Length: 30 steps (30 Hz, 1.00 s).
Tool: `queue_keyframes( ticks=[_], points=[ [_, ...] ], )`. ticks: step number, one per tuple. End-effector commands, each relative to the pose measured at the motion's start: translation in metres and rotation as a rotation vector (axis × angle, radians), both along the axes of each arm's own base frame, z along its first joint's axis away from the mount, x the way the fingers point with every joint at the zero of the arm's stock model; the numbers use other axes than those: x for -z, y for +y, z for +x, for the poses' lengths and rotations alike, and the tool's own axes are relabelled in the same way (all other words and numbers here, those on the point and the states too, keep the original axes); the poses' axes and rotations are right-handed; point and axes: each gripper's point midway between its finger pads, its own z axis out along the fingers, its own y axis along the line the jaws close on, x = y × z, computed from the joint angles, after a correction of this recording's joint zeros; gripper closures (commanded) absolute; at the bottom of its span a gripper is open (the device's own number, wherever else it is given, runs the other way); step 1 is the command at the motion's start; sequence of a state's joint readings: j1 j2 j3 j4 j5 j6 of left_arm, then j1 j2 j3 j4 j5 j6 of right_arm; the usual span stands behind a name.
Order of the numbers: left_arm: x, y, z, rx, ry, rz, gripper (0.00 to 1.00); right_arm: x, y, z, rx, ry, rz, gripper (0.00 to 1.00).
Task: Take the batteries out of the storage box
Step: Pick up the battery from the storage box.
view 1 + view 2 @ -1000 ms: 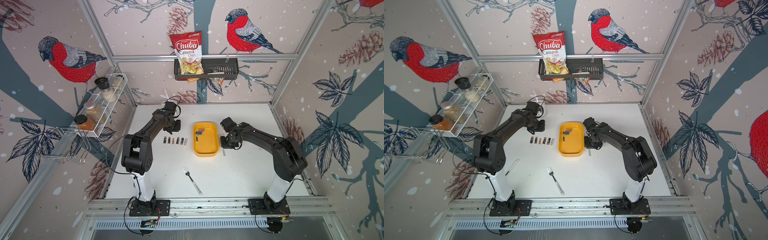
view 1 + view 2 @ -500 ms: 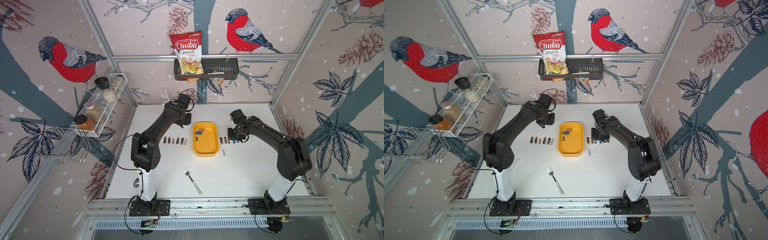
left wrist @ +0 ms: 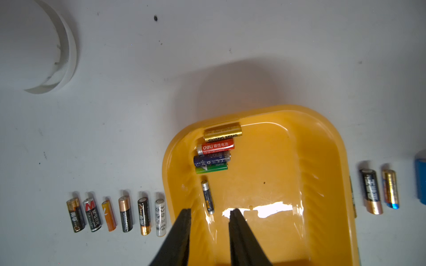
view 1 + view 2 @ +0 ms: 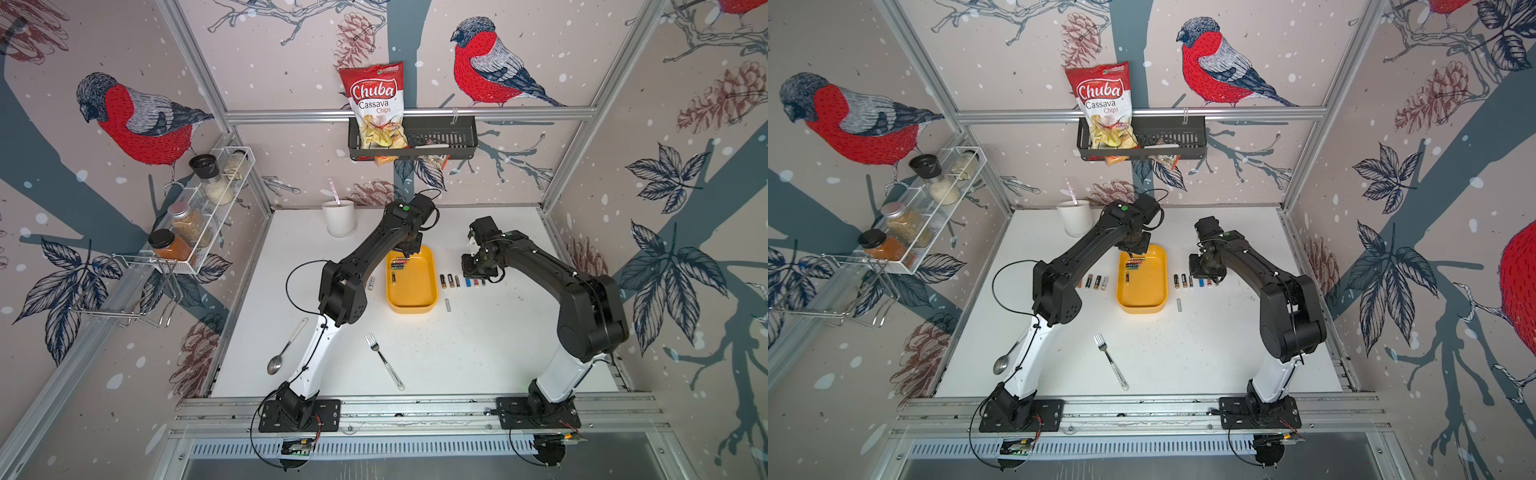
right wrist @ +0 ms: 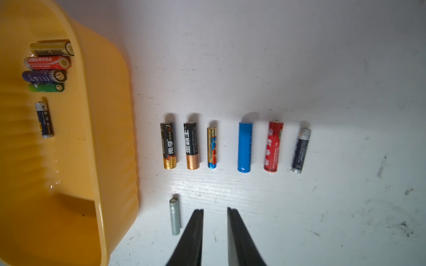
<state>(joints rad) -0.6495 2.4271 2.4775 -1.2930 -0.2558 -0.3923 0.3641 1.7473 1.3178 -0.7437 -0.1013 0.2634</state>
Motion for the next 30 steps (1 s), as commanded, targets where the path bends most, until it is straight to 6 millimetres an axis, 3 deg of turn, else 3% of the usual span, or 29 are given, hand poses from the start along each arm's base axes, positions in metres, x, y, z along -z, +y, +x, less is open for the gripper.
queue_keyframes(
  ticks=[1, 12, 30],
  points=[
    [0.01, 0.012, -0.017, -0.021, 0.052, 0.087, 0.67, -0.002, -0.001, -0.002, -0.023, -0.006, 0.016, 0.75],
    [0.049, 0.009, -0.032, -0.015, 0.122, 0.175, 0.66, 0.001, -0.004, -0.006, -0.021, -0.002, 0.048, 0.75],
    [0.076, 0.021, -0.027, -0.034, 0.17, 0.184, 0.65, 0.003, -0.003, -0.006, -0.024, 0.004, 0.059, 0.75]
  ],
)
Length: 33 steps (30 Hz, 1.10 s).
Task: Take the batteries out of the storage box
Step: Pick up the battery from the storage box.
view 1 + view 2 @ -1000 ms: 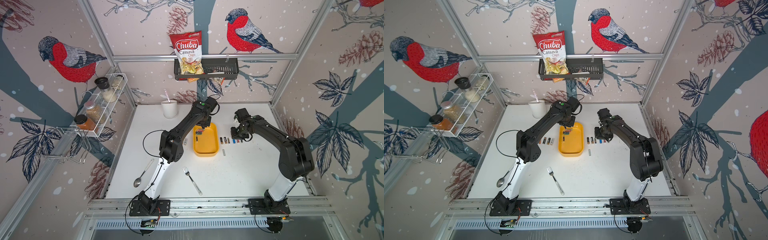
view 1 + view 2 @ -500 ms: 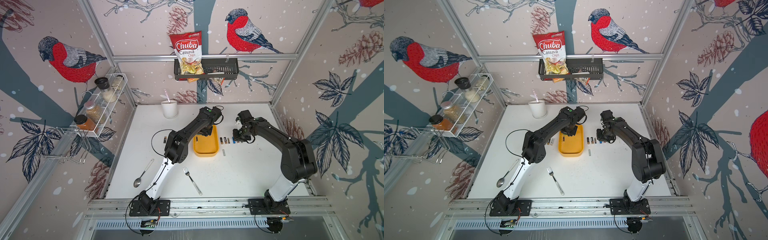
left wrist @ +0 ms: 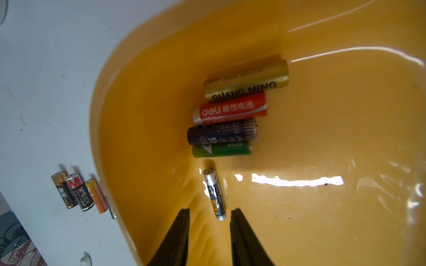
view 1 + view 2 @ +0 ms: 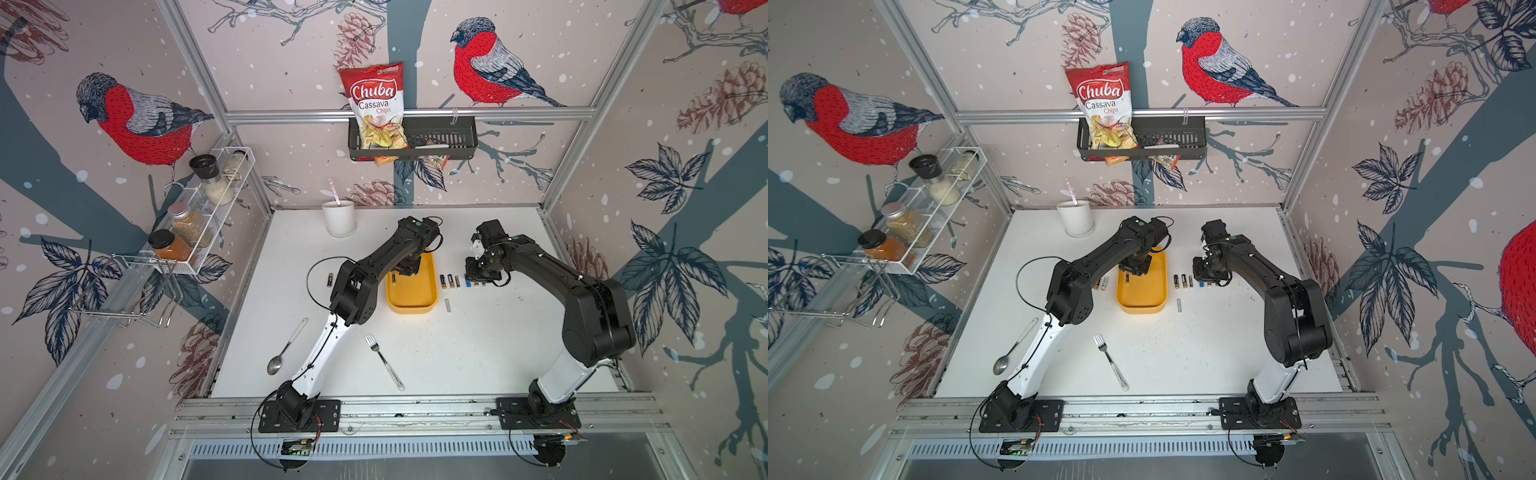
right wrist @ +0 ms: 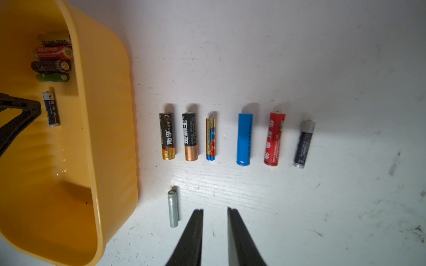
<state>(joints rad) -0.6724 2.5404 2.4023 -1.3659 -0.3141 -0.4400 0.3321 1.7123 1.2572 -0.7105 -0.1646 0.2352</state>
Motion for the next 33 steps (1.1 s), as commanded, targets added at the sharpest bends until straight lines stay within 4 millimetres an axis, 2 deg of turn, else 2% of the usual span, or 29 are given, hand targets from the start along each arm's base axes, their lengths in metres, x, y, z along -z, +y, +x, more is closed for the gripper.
queue_keyframes(
  ticks=[1, 8, 21, 27, 33],
  points=[
    [0.003, 0.001, 0.0, -0.009, 0.01, -0.017, 0.65, 0.0, 0.001, 0.002, -0.009, -0.005, 0.006, 0.75],
    [0.012, -0.006, 0.0, -0.006, 0.023, -0.063, 0.65, 0.001, 0.0, 0.001, -0.01, -0.001, 0.003, 0.75],
    [0.026, -0.003, -0.007, -0.006, 0.047, -0.045, 0.65, 0.004, -0.001, 0.001, -0.007, 0.011, 0.001, 0.75],
    [0.032, -0.021, -0.011, -0.016, 0.068, -0.175, 0.72, 0.002, -0.003, 0.002, -0.006, 0.005, -0.003, 0.75],
    [0.034, -0.027, -0.014, -0.019, 0.08, -0.224, 0.78, 0.002, -0.004, 0.002, -0.002, 0.007, -0.006, 0.75]
  ],
)
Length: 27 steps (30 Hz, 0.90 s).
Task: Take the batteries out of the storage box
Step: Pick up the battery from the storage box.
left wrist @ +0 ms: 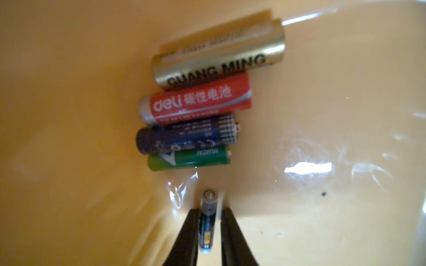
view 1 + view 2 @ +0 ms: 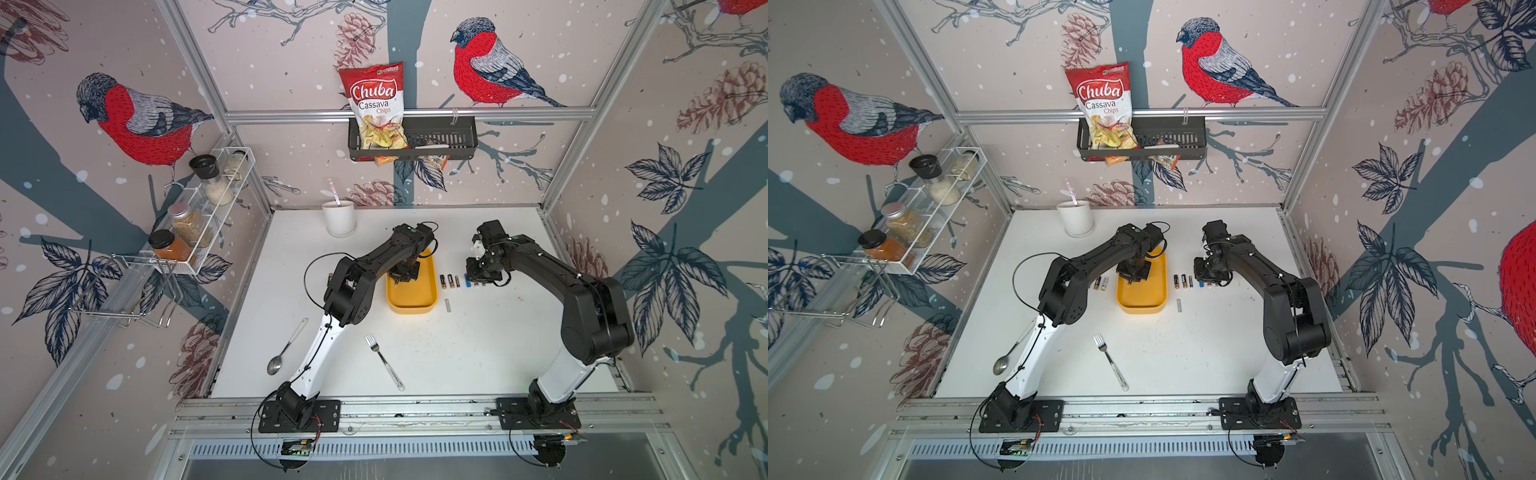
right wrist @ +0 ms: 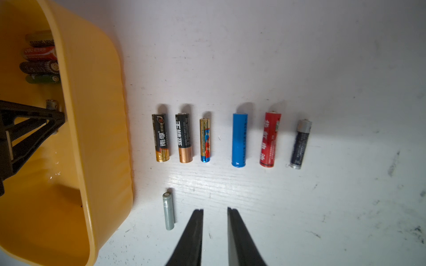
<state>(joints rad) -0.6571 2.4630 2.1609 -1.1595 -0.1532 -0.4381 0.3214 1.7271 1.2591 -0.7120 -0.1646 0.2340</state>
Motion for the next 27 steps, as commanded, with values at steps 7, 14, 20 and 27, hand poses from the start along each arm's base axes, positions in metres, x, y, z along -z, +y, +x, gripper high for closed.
queue_keyframes(
  ticks=[7, 14, 20, 27],
  points=[
    [-0.002, -0.02, 0.001, -0.012, 0.01, -0.15, 0.85, -0.002, 0.0, 0.001, -0.011, -0.002, -0.006, 0.75],
    [-0.013, -0.031, 0.004, -0.009, 0.004, -0.235, 0.87, -0.003, -0.001, 0.003, -0.008, -0.004, -0.016, 0.75],
    [-0.037, -0.038, 0.008, -0.004, -0.028, -0.295, 0.87, -0.006, 0.003, 0.006, -0.014, -0.01, -0.018, 0.75],
    [-0.064, -0.035, 0.008, -0.012, -0.065, -0.337, 0.87, -0.011, 0.006, 0.01, -0.017, -0.019, -0.024, 0.75]
  ],
)
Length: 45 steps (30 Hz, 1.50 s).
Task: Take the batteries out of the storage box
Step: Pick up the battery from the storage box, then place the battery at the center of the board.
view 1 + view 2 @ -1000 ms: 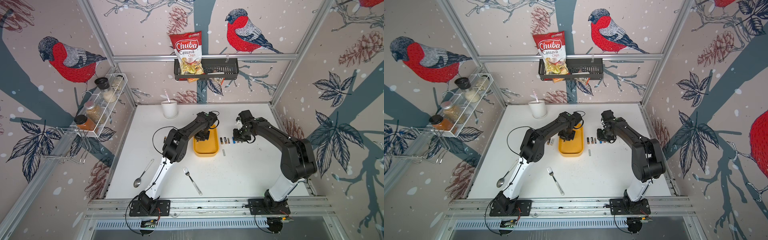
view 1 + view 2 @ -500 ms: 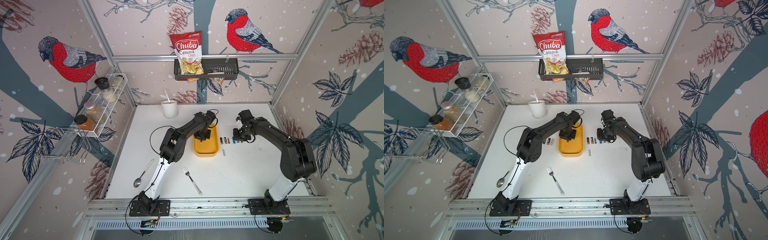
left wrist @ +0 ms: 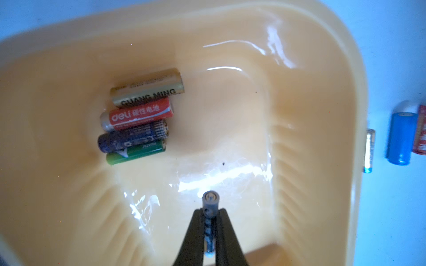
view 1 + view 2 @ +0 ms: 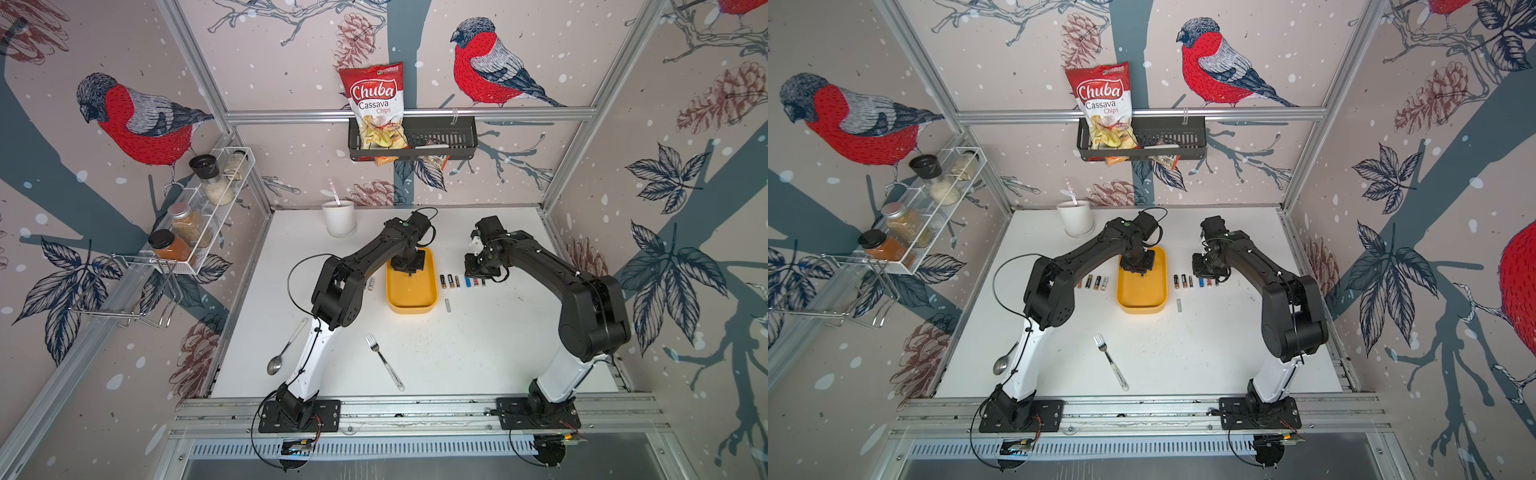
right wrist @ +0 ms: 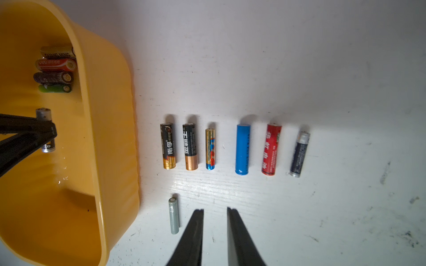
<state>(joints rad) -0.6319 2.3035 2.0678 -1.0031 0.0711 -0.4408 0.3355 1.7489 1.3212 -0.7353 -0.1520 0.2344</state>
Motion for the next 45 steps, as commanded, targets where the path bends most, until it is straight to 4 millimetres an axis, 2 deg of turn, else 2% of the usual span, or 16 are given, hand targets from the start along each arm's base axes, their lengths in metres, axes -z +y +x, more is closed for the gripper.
queue_keyframes(
  ticks=[1, 9, 17, 26, 33, 45],
  points=[
    [-0.014, 0.002, 0.002, -0.017, -0.022, -0.032, 0.87, -0.001, -0.001, 0.001, -0.006, -0.002, -0.019, 0.75],
    [-0.032, 0.024, -0.004, -0.052, -0.037, -0.059, 0.88, -0.004, 0.011, 0.005, -0.023, -0.006, -0.013, 0.75],
    [-0.054, 0.066, -0.016, -0.118, -0.07, -0.05, 0.88, -0.005, 0.031, 0.013, -0.056, -0.011, -0.006, 0.75],
    [-0.058, 0.113, -0.032, -0.19, -0.071, -0.02, 0.88, -0.005, 0.043, 0.017, -0.077, -0.01, -0.014, 0.75],
    [-0.046, 0.137, -0.052, -0.229, -0.051, -0.006, 0.88, -0.004, 0.049, 0.018, -0.092, -0.009, -0.023, 0.75],
    [0.002, 0.141, -0.081, -0.251, 0.026, -0.021, 0.88, -0.003, 0.05, 0.017, -0.1, -0.004, -0.035, 0.75]
  ],
)
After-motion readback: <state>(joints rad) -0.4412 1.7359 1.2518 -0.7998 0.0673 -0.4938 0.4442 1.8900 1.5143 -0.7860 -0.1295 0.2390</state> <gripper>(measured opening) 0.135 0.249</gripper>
